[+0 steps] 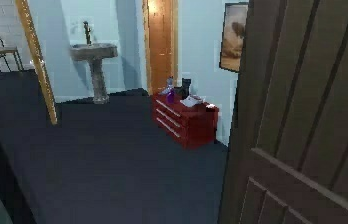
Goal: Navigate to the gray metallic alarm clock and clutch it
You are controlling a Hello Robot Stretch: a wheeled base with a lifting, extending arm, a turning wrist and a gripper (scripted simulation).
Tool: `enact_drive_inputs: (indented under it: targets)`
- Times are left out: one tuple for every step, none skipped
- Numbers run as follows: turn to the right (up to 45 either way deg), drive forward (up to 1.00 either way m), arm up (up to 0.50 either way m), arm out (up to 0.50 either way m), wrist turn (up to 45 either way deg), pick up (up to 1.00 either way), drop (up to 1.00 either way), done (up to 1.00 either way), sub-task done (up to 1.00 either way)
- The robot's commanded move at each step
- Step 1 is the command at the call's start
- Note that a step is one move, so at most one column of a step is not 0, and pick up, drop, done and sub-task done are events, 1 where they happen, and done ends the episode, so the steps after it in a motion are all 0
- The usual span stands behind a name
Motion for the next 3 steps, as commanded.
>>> enact_drive_inputs:
  targets:
    - [0.0, 0.45, 0.0, 0.0, 0.0, 0.0, 0.0, 0.0, 0.0]
    - [-33.0, 0.0, 0.0, 0.0, 0.0, 0.0, 0.0, 0.0, 0.0]
    - [0.0, 0.5, 0.0, 0.0, 0.0, 0.0, 0.0, 0.0, 0.0]
